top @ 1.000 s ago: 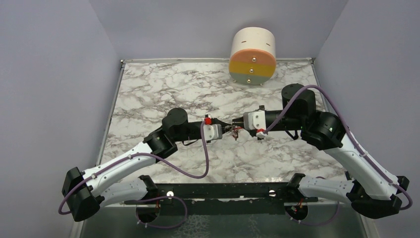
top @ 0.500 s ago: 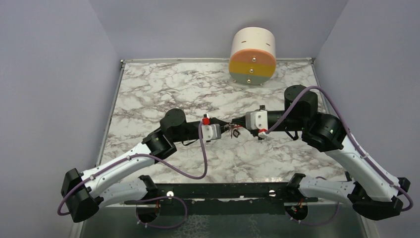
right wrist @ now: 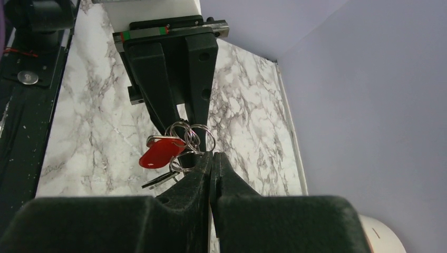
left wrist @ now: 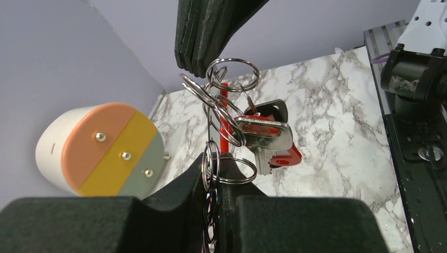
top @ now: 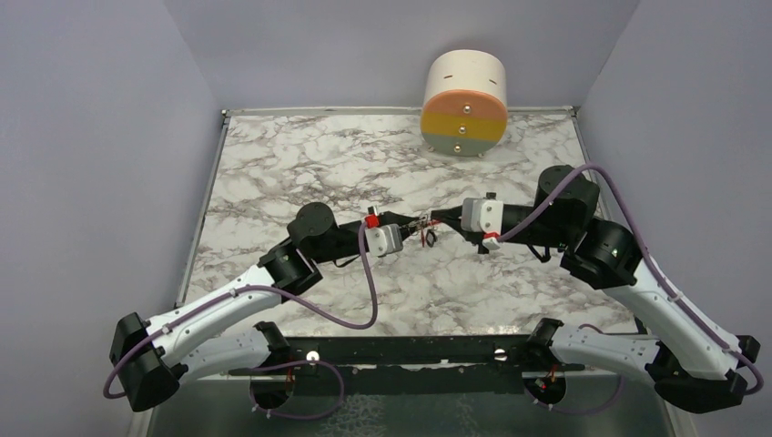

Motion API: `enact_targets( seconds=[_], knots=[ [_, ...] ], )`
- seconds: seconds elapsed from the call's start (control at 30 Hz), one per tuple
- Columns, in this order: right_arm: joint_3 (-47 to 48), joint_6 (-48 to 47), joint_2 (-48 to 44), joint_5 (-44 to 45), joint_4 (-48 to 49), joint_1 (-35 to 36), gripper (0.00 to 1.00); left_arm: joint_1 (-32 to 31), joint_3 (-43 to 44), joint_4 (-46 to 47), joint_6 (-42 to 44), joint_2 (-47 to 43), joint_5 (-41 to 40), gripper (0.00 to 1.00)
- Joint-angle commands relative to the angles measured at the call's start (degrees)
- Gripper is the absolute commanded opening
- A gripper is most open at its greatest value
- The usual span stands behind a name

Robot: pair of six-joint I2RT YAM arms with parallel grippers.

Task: Remove the keys from the keyring

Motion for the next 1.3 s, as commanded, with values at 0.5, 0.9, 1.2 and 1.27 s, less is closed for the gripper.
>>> enact_targets(
  seconds=[0.5,0.9,1.2,1.27],
  knots=[
    [-2.63,1.62,-4.78,9.61,11.72,0.28,0.21,-0.15,1.48,-0.45,0.44,0.21,-1.31,0.0],
    [2.59,-2.7,0.45,-1.66,-1.68,0.25,0.21,-0.09,4.92,-14.04,8.16,2.41,0.07,0.0],
    [5.68,-3.5,5.31,-2.78,-9.08,0.28,0.22,-0.08,4.85,-14.49,8.69,1.44,1.15,0.0],
    [6.25,-4.04,5.62,-3.05,-10.5,0.25,0.22,-0.13,5.08,-15.35,9.41,1.43,1.07,0.0]
  ],
)
